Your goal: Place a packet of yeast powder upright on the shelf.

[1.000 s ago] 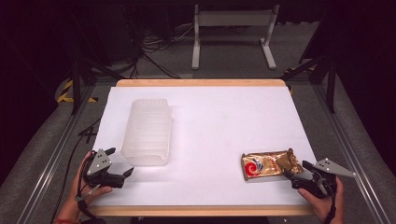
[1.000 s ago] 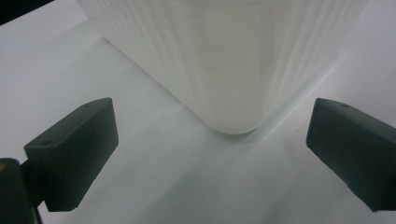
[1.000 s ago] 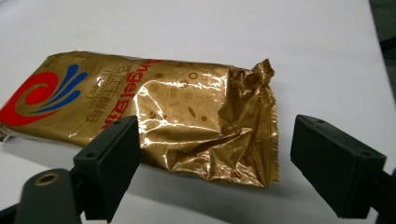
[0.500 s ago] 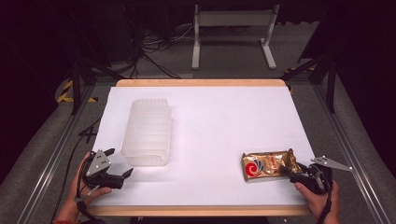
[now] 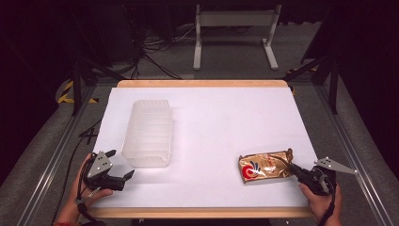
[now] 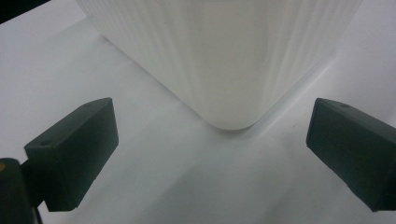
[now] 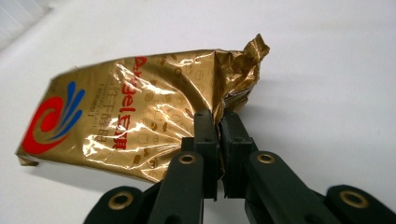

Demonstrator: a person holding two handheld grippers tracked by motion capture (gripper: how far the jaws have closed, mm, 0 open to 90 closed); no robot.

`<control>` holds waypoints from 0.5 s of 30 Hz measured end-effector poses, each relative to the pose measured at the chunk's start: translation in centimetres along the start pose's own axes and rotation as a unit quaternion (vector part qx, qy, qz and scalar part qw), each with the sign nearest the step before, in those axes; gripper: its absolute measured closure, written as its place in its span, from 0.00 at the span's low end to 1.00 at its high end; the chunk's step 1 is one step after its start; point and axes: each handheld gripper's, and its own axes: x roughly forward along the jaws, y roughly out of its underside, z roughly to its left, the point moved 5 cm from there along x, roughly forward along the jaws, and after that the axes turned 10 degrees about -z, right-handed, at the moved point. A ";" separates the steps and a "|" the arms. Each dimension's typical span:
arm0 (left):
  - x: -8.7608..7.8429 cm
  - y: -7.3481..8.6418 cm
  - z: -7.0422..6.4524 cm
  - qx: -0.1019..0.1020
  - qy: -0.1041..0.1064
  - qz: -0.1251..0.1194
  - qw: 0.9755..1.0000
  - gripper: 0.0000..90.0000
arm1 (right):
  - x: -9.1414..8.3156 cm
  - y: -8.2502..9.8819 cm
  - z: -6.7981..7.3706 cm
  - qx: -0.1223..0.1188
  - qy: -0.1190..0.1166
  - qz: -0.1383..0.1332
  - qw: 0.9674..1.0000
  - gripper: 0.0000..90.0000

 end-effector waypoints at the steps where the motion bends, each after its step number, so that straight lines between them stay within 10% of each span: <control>1: 0.0 0.0 0.0 0.000 0.000 0.000 1.000 0.04 | -0.1 -0.2 0.2 0.000 -0.002 -0.003 1.000 0.97; 15: -0.2 0.0 0.1 -0.007 -0.003 -0.003 1.000 0.04 | -1.3 -6.6 5.7 -0.070 -0.080 -0.077 0.991 0.98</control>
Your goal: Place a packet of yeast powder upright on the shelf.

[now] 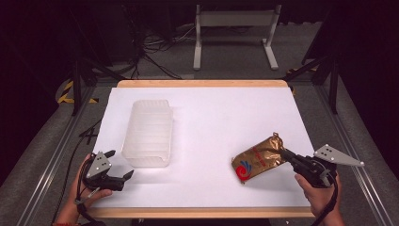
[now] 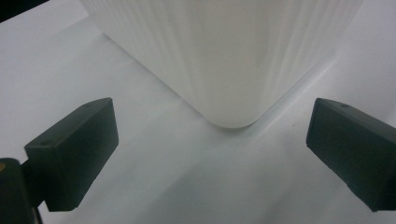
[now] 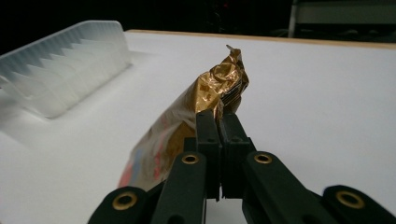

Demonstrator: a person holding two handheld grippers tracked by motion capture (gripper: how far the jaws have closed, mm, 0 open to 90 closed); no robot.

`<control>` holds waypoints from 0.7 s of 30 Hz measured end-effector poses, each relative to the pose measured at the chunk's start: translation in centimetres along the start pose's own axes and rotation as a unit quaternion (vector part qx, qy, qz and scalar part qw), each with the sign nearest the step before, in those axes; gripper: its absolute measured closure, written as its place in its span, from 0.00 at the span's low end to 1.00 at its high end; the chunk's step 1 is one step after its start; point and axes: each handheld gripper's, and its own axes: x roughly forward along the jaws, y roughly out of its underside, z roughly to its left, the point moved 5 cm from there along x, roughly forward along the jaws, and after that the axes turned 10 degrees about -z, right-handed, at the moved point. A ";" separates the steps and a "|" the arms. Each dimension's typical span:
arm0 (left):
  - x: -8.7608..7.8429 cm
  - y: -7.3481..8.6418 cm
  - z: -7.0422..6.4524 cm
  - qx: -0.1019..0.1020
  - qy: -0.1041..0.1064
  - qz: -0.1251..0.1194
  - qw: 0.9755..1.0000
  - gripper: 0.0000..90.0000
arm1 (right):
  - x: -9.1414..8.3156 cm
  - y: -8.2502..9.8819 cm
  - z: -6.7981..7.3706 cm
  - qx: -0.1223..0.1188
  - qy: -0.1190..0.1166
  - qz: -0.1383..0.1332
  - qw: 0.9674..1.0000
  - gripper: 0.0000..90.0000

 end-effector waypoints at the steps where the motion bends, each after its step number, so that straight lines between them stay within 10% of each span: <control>1: 0.0 0.0 0.0 0.002 0.001 0.000 1.000 0.04 | 0.2 -0.5 0.4 -0.011 -0.003 -0.003 1.000 0.98; 21: 0.0 0.0 -0.1 -0.001 0.002 0.001 1.000 0.04 | 3.2 -5.9 4.9 -0.101 -0.061 -0.004 0.993 0.98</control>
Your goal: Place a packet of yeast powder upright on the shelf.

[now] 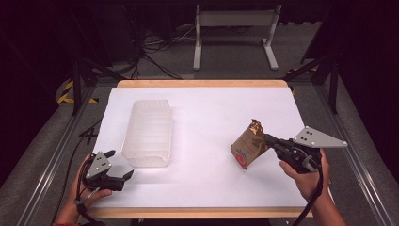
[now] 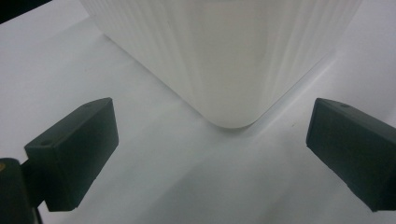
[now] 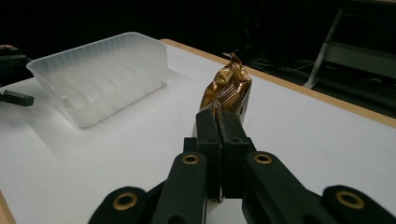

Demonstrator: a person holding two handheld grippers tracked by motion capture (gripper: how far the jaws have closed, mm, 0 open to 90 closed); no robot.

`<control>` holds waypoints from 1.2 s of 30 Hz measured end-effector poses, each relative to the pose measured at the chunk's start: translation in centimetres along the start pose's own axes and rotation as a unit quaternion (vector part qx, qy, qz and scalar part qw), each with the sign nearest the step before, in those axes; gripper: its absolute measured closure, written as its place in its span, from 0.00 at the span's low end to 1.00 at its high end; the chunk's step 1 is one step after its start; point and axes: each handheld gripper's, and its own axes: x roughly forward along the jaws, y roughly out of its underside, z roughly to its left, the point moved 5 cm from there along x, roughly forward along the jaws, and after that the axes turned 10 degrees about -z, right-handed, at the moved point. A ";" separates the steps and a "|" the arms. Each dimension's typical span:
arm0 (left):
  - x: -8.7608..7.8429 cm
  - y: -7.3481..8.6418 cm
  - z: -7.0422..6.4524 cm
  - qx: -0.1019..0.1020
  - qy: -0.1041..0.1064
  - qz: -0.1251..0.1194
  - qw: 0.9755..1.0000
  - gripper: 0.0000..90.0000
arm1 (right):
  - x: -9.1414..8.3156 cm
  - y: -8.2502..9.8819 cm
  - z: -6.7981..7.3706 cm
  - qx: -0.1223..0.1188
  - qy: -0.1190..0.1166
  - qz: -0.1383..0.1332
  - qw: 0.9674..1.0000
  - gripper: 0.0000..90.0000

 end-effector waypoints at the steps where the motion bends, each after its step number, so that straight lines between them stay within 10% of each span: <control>1: 0.0 0.0 0.0 0.000 0.000 0.000 1.000 0.04 | 0.1 -0.2 0.1 -0.003 -0.002 0.000 1.000 0.98; 36: -0.1 0.1 0.0 0.001 0.003 0.000 1.000 0.04 | 8.0 -5.5 5.5 -0.079 -0.101 -0.001 0.992 0.98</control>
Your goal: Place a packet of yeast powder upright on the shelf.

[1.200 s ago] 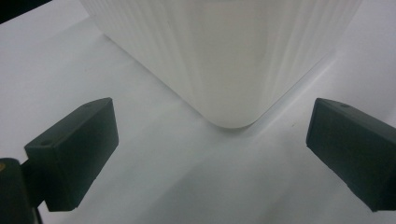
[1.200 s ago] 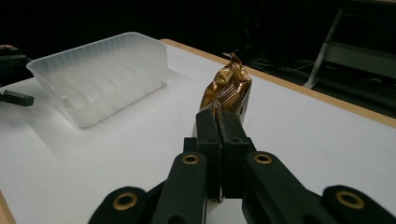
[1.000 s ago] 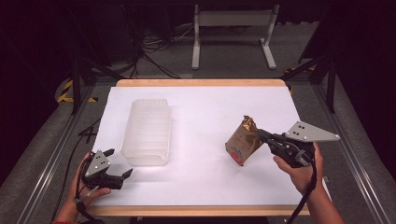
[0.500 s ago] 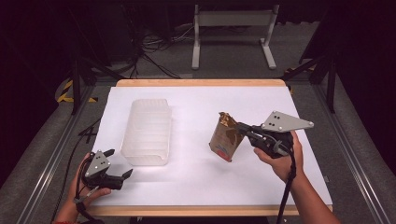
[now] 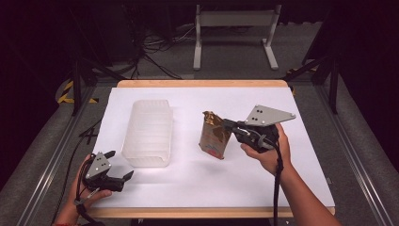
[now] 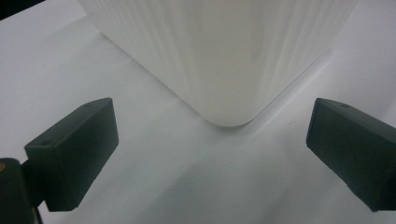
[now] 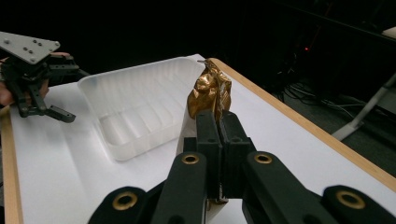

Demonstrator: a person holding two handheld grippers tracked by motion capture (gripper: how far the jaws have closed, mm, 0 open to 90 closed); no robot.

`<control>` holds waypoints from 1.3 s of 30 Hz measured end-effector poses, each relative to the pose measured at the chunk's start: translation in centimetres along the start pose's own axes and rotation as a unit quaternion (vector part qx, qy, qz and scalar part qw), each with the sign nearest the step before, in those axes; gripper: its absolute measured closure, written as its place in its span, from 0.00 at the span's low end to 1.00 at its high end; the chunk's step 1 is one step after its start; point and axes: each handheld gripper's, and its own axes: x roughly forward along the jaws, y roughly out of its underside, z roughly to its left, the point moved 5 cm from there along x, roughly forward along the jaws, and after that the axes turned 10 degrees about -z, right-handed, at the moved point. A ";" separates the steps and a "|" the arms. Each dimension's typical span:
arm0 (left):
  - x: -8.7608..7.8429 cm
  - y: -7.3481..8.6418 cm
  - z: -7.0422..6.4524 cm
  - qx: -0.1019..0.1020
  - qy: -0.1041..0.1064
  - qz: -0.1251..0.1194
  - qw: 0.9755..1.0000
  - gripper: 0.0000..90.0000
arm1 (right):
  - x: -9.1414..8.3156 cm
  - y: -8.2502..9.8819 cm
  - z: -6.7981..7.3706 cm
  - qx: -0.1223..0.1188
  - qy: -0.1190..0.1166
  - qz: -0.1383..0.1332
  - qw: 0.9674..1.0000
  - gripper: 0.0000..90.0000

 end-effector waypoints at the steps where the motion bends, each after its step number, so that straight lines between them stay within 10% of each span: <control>1: 0.0 0.0 0.0 0.000 0.000 0.000 1.000 0.04 | 0.4 -0.3 0.2 -0.003 -0.007 -0.001 1.000 0.98; 39: -0.6 0.0 0.1 -0.003 -0.001 -0.011 1.000 0.04 | 12.1 -6.0 4.0 -0.062 -0.119 -0.022 0.991 0.98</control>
